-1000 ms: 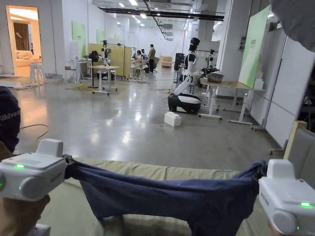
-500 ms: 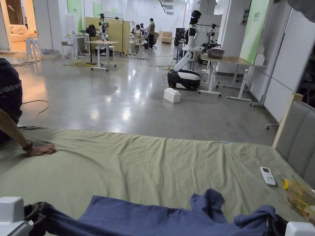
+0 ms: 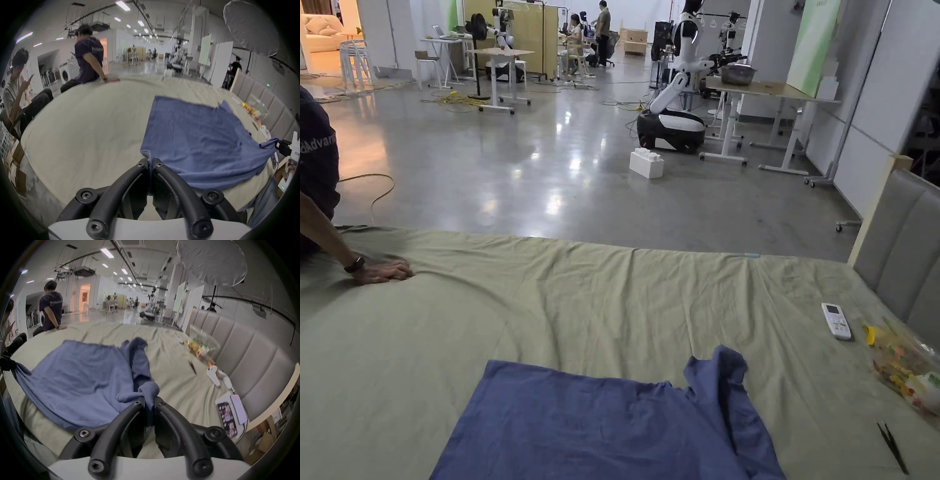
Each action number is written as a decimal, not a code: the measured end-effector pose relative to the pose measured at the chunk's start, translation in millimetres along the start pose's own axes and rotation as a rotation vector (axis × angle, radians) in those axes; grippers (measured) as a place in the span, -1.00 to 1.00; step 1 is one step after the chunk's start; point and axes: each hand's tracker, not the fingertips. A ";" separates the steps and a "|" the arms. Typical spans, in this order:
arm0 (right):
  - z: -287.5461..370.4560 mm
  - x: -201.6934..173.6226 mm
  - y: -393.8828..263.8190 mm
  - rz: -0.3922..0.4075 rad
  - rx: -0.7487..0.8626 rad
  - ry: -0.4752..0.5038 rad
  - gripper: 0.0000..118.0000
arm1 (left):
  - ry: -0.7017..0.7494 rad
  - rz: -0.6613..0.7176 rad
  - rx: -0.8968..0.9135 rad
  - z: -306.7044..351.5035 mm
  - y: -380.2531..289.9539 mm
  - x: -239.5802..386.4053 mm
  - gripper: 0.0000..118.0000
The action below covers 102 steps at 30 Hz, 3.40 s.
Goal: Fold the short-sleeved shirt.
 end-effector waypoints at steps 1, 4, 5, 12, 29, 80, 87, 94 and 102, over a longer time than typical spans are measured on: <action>-5.3 -2.2 -6.3 0.003 -0.026 -0.004 -0.85 | -0.008 0.003 -0.029 -6.7 -5.5 -0.2 -0.92; -11.8 -4.3 -15.6 -0.009 -0.093 -0.005 -0.85 | -0.014 0.010 -0.060 -22.9 -18.8 -2.8 -0.92; -14.2 -5.3 -17.6 -0.024 -0.089 -0.005 -0.85 | -0.010 0.009 -0.061 -25.1 -21.2 -1.4 -0.92; -9.8 -11.0 -2.8 -0.009 -0.070 -0.007 0.19 | 0.005 -0.077 -0.048 -28.4 -17.2 7.5 0.19; 16.3 -65.1 124.1 -0.099 0.537 -0.016 -0.61 | -0.045 -0.074 0.614 27.0 96.7 89.8 -0.76; -150.0 -16.4 100.8 -0.067 0.132 0.005 -1.00 | 0.000 -0.274 -0.187 -368.7 238.4 71.2 -0.91; -202.2 17.7 135.5 -0.155 0.042 0.028 -0.72 | -0.008 -0.263 -0.205 -352.4 248.2 66.1 -0.91; -303.8 35.3 175.8 -0.124 -0.217 0.092 0.03 | -0.033 -0.210 -0.089 -263.3 246.6 70.7 -0.91; -358.3 16.1 174.2 -0.096 -0.470 0.131 -0.49 | -0.045 -0.155 -0.060 -250.9 242.5 57.1 -0.91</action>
